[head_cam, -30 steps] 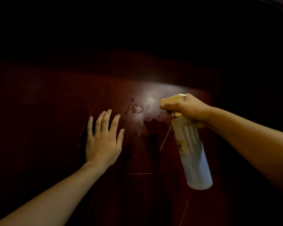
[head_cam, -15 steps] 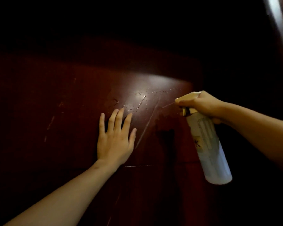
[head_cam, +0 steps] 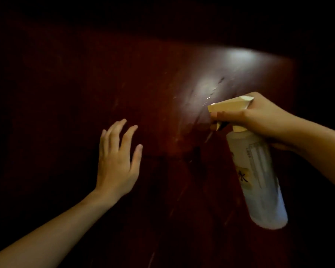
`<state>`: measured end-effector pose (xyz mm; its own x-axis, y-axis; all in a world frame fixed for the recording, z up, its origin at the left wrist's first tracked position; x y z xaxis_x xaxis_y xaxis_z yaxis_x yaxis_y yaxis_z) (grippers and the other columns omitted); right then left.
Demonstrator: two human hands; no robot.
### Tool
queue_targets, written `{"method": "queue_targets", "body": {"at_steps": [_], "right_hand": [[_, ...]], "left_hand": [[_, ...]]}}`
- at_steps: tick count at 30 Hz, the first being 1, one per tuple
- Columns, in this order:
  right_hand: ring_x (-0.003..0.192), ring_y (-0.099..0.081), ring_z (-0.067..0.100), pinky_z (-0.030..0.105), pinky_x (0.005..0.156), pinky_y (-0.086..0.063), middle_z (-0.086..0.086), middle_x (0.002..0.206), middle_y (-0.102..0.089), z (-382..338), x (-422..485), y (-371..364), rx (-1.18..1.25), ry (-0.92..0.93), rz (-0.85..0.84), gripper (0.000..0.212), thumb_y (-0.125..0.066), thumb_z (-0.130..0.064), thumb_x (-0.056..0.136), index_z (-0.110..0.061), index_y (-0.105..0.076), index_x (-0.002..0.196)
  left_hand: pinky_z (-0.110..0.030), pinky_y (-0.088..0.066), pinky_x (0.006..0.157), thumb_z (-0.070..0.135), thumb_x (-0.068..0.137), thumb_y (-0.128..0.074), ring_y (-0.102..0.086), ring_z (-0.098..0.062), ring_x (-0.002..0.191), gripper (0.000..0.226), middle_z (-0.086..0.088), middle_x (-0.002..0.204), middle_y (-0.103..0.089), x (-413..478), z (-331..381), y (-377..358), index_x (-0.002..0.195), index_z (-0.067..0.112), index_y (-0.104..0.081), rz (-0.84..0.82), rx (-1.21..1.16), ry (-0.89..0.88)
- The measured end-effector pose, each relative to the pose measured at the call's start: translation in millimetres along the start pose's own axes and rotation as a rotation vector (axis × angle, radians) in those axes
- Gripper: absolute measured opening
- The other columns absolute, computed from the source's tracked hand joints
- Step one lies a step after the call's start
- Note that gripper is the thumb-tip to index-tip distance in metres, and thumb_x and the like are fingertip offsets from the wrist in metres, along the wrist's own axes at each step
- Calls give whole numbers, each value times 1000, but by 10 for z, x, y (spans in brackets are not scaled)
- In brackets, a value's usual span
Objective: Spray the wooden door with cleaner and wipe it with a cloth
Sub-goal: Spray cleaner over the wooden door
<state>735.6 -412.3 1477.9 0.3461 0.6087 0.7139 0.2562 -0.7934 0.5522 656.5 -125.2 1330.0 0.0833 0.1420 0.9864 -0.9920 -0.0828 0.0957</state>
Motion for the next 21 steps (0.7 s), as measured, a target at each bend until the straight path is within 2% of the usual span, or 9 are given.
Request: {"method": "queue_targets", "body": {"at_steps": [2,5,7,10,13,15,18,20,21], "right_hand": [[82,-73,15,22,78,-53,14,83,-78,-19,-93,-486,77,-2,-80,20,-74,-14,89,5,-77,85],[77,-69,8,13,70,-48,11,83,-79,25,-283,-1194,190,-34,-109,15,-76,-14,87,0,-79,84],[74,-70,8,15,68,-49,7,82,-79,89,-411,-1653,217,-90,-116,13,-77,-18,88,-7,-80,83],[78,-75,16,26,73,-54,3,81,-79,199,-510,-2162,206,-181,-133,18,-76,-28,90,-11,-78,82],[74,-74,13,33,75,-56,-2,76,-78,249,-556,-2404,142,-238,-103,21,-75,-36,89,-15,-77,85],[71,-74,16,40,75,-57,1,72,-77,281,-600,-2441,89,-251,-107,25,-75,-37,90,-14,-75,81],[72,-73,30,50,72,-58,7,71,-74,346,-697,-2386,39,-285,-144,31,-76,-37,89,-8,-73,79],[76,-74,31,49,75,-59,9,75,-76,414,-770,-2273,72,-326,-140,29,-77,-36,88,-7,-75,86],[78,-75,28,44,75,-58,8,78,-77,452,-809,-2185,97,-347,-117,27,-77,-34,88,-8,-76,87]], "left_hand": [[-55,-13,129,38,105,-41,-21,-27,157,52,-8,166,-25,-356,-410,186,154,18,-40,-23,80,65],[-58,-27,123,40,105,-42,-20,-31,153,54,-9,167,-21,-694,-858,320,154,19,-40,-33,86,196],[-61,-29,121,40,104,-43,-19,-33,152,54,-8,166,-19,-835,-1062,369,154,20,-39,-47,58,259],[-60,-14,127,40,105,-41,-13,-28,155,54,-9,167,-19,-993,-1244,422,155,20,-39,-86,27,245],[-51,-3,129,41,105,-39,-3,-14,156,57,-7,170,-16,-1026,-1283,452,157,20,-36,-112,-45,247],[-52,0,130,41,106,-39,-3,-17,158,58,-7,171,-14,-1035,-1267,415,158,19,-33,-118,-72,234],[-48,6,129,41,107,-38,-1,-22,161,57,-9,172,-11,-1084,-1183,342,159,18,-32,-112,-82,232],[-46,7,130,39,108,-39,0,-23,162,56,-10,172,-10,-1138,-1086,285,158,17,-32,-112,-107,226],[-46,6,130,37,108,-40,1,-24,162,55,-10,172,-9,-1164,-1025,247,158,16,-32,-121,-119,205]]}}
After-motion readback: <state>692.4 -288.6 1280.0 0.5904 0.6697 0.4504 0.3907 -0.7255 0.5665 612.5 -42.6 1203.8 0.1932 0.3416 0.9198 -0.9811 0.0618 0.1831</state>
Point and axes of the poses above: each hand's wrist, its own x-axis towards the middle knuckle, its own y-axis out of the back of the hand, z = x × y, the point moved 1 cm from there along x, towards the middle knuckle
